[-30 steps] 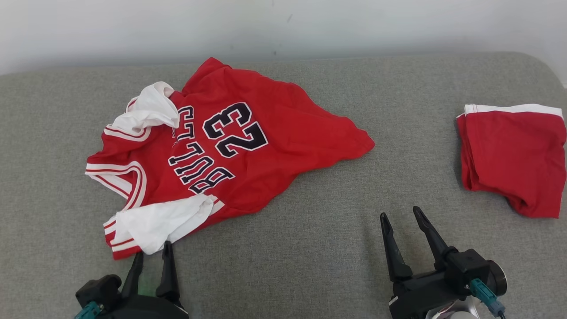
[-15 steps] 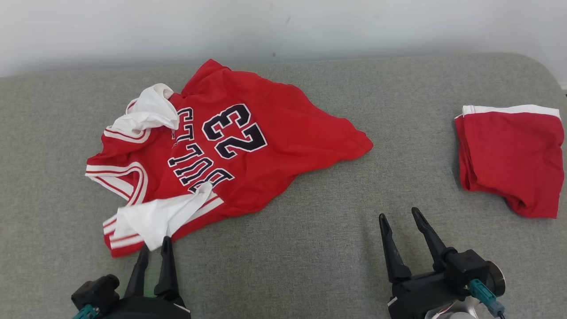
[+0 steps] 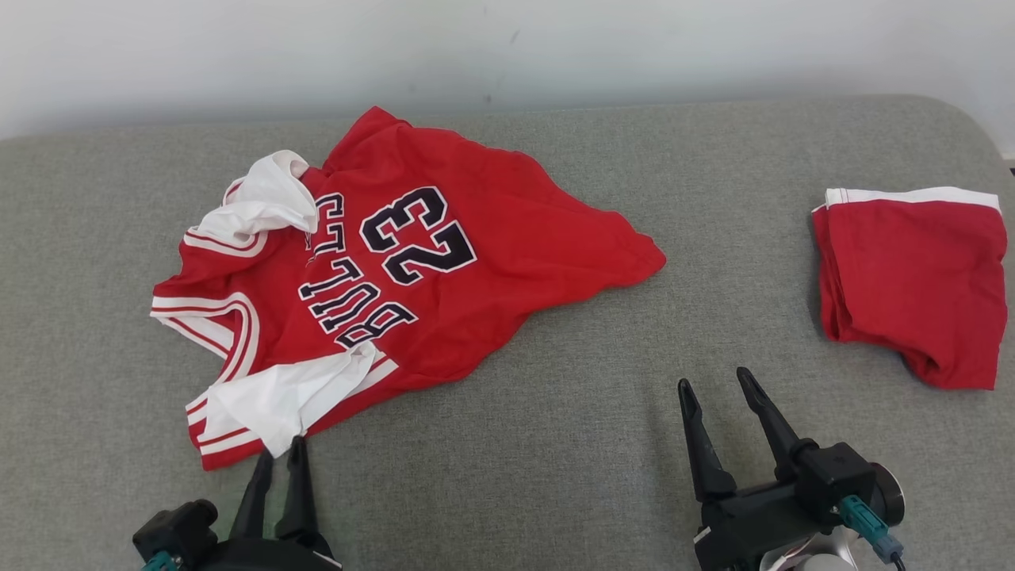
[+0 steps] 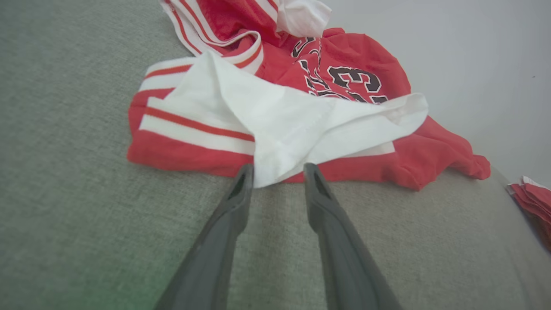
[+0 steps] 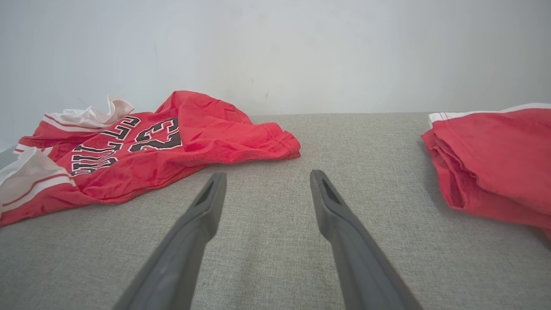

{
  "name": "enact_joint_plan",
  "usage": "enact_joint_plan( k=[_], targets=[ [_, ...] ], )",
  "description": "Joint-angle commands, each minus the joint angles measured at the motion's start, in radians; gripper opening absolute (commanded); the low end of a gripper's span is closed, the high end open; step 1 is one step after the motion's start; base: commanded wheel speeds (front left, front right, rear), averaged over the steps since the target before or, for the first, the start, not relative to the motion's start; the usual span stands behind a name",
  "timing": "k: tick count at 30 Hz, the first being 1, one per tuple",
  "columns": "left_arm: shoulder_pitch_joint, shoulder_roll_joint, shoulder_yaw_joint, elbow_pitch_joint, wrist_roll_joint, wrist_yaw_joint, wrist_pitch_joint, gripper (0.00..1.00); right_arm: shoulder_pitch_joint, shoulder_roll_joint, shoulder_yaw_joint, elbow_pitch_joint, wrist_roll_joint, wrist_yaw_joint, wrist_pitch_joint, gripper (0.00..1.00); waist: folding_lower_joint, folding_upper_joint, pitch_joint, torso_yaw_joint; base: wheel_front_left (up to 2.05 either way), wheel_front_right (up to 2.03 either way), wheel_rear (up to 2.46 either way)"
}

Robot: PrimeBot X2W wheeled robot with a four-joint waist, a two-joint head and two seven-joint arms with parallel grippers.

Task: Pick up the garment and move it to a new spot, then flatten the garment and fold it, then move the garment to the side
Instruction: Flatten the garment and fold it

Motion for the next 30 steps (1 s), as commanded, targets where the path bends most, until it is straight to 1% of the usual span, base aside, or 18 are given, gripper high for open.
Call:
enact_joint_plan(
  k=[1, 3, 9, 10, 11, 12, 13, 15, 16, 17, 21, 24, 27, 30],
  targets=[
    [-0.016, 0.001, 0.005, 0.007, 0.006, 0.001, -0.003, 1.0, -0.012, -0.003, 0.003, -0.004, 0.002, -0.003, 0.0, 1.0, 0.0, -0.0001, 0.0, -0.003, 0.0, 0.0, 0.0],
    [-0.017, 0.002, 0.01, 0.015, 0.023, 0.001, -0.003, 1.0, -0.012, -0.004, 0.006, -0.005, 0.003, -0.003, 0.0, 1.0, 0.0, -0.0001, 0.0, -0.006, 0.0, 0.0, 0.0],
    [-0.032, 0.001, 0.023, 0.022, 0.025, 0.001, -0.003, 1.0, -0.013, -0.008, 0.005, -0.01, 0.004, -0.003, 0.0, 1.0, 0.0, -0.0001, 0.003, -0.015, 0.0, 0.0, 0.0],
    [-0.034, 0.002, 0.03, 0.016, 0.02, 0.001, -0.003, 0.94, -0.013, -0.009, 0.003, -0.01, 0.004, -0.002, 0.0, 1.0, 0.0, -0.0001, 0.003, -0.017, 0.0, 0.0, 0.0],
    [-0.033, 0.002, 0.032, 0.013, 0.021, 0.001, -0.003, 0.78, -0.013, -0.008, 0.003, -0.009, 0.004, -0.002, 0.0, 1.0, 0.0, -0.0001, 0.002, -0.018, 0.0, 0.0, 0.0],
    [-0.031, 0.001, 0.034, 0.014, 0.015, 0.001, -0.003, 0.67, -0.013, -0.008, 0.003, -0.009, 0.004, -0.003, 0.0, 1.0, 0.0, -0.0001, 0.002, -0.019, 0.0, 0.0, 0.0],
    [-0.03, 0.001, 0.035, 0.017, 0.013, 0.001, -0.003, 0.51, -0.013, -0.008, 0.002, -0.01, 0.005, -0.002, 0.0, 1.0, 0.0, -0.0001, 0.002, -0.02, 0.0, 0.0, 0.0],
    [-0.033, 0.001, 0.037, 0.022, 0.011, 0.001, -0.003, 0.38, -0.013, -0.007, 0.003, -0.012, 0.006, -0.002, 0.0, 1.0, 0.0, -0.0001, 0.004, -0.022, 0.0, 0.0, 0.0],
    [-0.034, 0.001, 0.037, 0.028, 0.007, 0.001, -0.003, 0.15, -0.013, -0.007, 0.004, -0.013, 0.007, -0.003, 0.0, 1.0, 0.0, -0.0001, 0.004, -0.022, 0.0, 0.0, 0.0],
    [-0.037, 0.001, 0.038, 0.033, 0.009, 0.001, -0.003, 0.0, -0.015, -0.006, 0.004, -0.014, 0.007, -0.003, 0.0, 1.0, 0.0, -0.0001, 0.005, -0.022, 0.0, 0.0, 0.0],
    [-0.05, 0.001, 0.034, 0.056, 0.02, 0.001, -0.003, 0.0, -0.022, -0.006, -0.003, -0.02, 0.01, -0.003, 0.0, 1.0, 0.0, -0.0001, 0.004, -0.021, 0.0, 0.0, 0.0],
    [-0.05, 0.001, 0.029, 0.048, 0.018, 0.001, -0.003, 0.0, -0.028, -0.012, -0.016, -0.019, 0.018, -0.002, 0.0, 1.0, 0.0, -0.0001, 0.0, -0.01, 0.0, 0.0, 0.0],
    [-0.044, 0.002, 0.032, 0.008, 0.026, 0.001, -0.003, 0.0, -0.069, -0.036, -0.028, -0.007, 0.028, -0.002, 0.0, 1.0, 0.0, -0.0001, 0.004, 0.012, 0.0, 0.0, 0.0],
    [-0.033, 0.002, 0.02, -0.027, 0.037, 0.001, -0.003, 0.0, -0.134, -0.072, -0.019, 0.037, 0.039, -0.003, 0.001, 1.0, 0.0, -0.0001, 0.018, 0.046, 0.0, 0.0, 0.0]
  ],
)
